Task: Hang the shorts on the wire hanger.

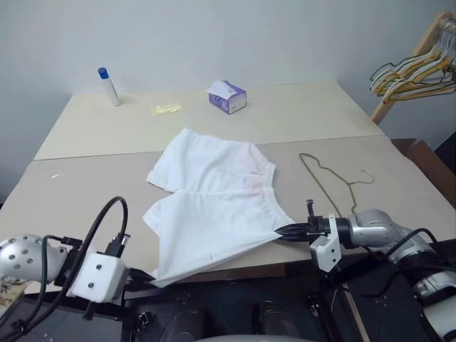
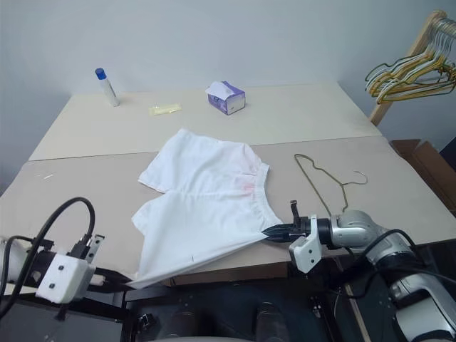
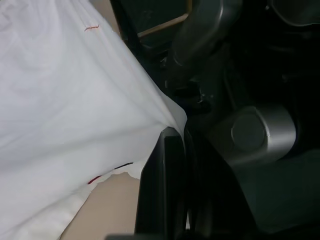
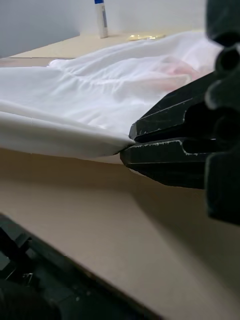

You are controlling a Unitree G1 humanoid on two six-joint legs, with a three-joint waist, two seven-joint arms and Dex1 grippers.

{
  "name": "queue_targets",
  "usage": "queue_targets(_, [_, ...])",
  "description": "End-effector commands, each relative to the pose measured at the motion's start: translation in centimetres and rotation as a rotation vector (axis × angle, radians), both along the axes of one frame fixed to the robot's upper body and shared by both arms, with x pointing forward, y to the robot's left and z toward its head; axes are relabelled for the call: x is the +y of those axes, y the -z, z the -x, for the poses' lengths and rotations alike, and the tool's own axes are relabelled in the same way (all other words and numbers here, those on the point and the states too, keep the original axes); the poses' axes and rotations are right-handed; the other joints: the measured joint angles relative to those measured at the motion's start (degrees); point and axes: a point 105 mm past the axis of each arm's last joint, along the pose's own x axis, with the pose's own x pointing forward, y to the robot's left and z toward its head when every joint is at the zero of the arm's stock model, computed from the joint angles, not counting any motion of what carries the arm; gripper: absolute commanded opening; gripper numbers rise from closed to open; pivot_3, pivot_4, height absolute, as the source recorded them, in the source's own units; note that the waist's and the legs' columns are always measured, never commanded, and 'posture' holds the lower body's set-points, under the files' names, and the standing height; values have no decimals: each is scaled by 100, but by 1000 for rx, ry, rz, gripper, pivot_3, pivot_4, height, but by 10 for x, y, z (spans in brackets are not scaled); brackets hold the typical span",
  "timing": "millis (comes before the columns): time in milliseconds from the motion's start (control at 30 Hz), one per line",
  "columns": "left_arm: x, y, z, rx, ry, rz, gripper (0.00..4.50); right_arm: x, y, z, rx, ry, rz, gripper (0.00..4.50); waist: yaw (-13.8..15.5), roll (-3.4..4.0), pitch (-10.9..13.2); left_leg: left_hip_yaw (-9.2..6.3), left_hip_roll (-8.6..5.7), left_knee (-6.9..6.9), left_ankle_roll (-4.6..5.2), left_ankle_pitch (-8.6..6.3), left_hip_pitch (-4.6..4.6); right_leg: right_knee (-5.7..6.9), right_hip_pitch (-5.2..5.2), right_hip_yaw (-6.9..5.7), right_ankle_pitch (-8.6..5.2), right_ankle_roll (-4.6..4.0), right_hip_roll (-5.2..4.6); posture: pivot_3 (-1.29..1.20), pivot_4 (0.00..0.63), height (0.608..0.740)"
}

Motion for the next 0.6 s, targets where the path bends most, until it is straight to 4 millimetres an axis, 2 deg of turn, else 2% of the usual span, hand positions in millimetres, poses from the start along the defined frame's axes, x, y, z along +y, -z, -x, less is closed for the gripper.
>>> queue_targets(33, [-1, -7, 3, 0, -17, 5, 231, -17, -13, -8, 1, 107, 15, 0, 8, -1, 9, -1, 1, 0, 0, -2, 1, 0, 1, -1, 0, 0, 0, 160, 96, 740])
queue_targets(133, [-3, -10, 4, 21, -64, 30, 935, -18, -13, -2, 54, 128, 17, 731, 20, 4, 23, -1, 0, 1, 3, -6, 2, -3, 4, -1, -2, 0, -1, 167, 101, 740])
queue_targets(233, [4, -17, 0, 18, -112, 36, 1986, -20, -17, 2, 95, 158, 3, 1817, 34, -2, 37, -4, 5, 0, 4, -8, 2, -3, 4, -5, -6, 1, 3, 181, 103, 740])
queue_targets(367, [13, -45, -14, -24, -235, 151, 3284, -34, -23, 6, 128, 219, 34, 3191, 64, 5, 75, -5, 10, 0, 2, -10, 3, -2, 3, -7, -9, 1, 6, 202, 107, 740])
queue_targets(467, [20, -62, -22, -57, -283, 176, 4334, -41, -28, 10, 160, 262, 28, 4291, 98, 2, 91, -8, 10, 0, 1, -12, -5, -3, -2, -10, -11, 3, 6, 212, 103, 740])
queue_targets(500, [22, -69, -28, -83, -309, 196, 4461, -45, -31, 11, 178, 287, 16, 4455, 116, 4, 93, -9, 9, 0, 0, -13, -5, -5, -2, -10, -11, 4, 7, 215, 100, 740])
queue_targets(600, [25, -88, -48, -141, -376, 288, 4461, -57, -46, 9, 249, 405, -53, 4455, 182, 3, 106, -9, 9, 1, -1, -14, -7, -4, -2, -10, -12, 5, 7, 205, 97, 740])
